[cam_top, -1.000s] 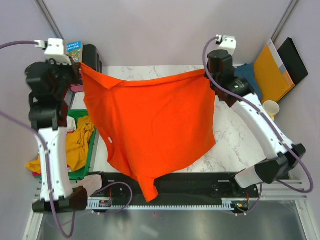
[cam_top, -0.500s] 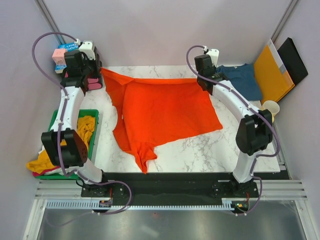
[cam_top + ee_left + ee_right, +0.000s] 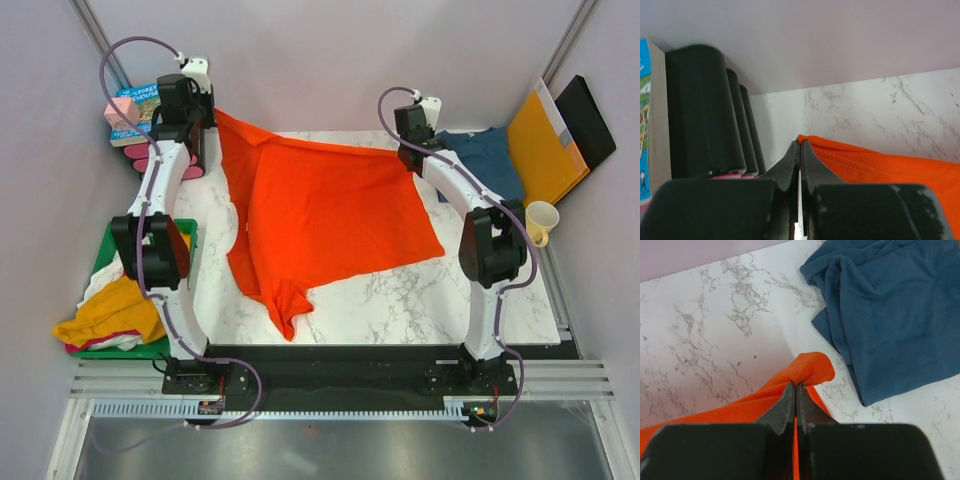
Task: Fold and stack the t-shirts
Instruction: Flatten the tshirt out, then fold the tshirt
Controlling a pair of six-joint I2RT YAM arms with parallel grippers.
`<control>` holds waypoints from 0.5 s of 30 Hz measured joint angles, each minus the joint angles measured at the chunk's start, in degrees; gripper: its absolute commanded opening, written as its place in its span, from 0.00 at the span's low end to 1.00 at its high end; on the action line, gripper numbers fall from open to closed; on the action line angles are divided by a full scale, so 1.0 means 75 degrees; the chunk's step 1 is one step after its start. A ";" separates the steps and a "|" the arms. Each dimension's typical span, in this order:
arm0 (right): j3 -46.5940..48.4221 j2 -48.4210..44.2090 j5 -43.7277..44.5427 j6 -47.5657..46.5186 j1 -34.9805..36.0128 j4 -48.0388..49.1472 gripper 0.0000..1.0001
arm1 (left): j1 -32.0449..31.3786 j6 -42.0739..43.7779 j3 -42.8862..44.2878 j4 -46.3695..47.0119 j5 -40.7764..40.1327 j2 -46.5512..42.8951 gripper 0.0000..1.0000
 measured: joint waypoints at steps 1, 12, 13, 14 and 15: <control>0.0012 0.0003 -0.0023 0.0023 -0.0067 0.0003 0.00 | -0.0044 0.0038 0.0265 -0.0003 -0.0096 0.0187 0.02; 0.0752 0.0656 -0.0233 0.0160 -0.0425 0.0227 0.00 | -0.0737 0.0373 0.2439 -0.0099 -0.0930 0.1740 0.02; 0.0764 0.0720 -0.0259 0.0169 -0.0425 0.0221 0.00 | -0.0766 0.0373 0.2436 -0.0140 -0.0973 0.1754 0.02; 0.0764 0.0772 -0.0309 0.0172 -0.0425 0.0219 0.00 | -0.0784 0.0373 0.2422 -0.0187 -0.1026 0.1763 0.02; 0.0764 0.0831 -0.0350 0.0178 -0.0425 0.0213 0.00 | -0.0787 0.0373 0.2401 -0.0198 -0.1084 0.1763 0.02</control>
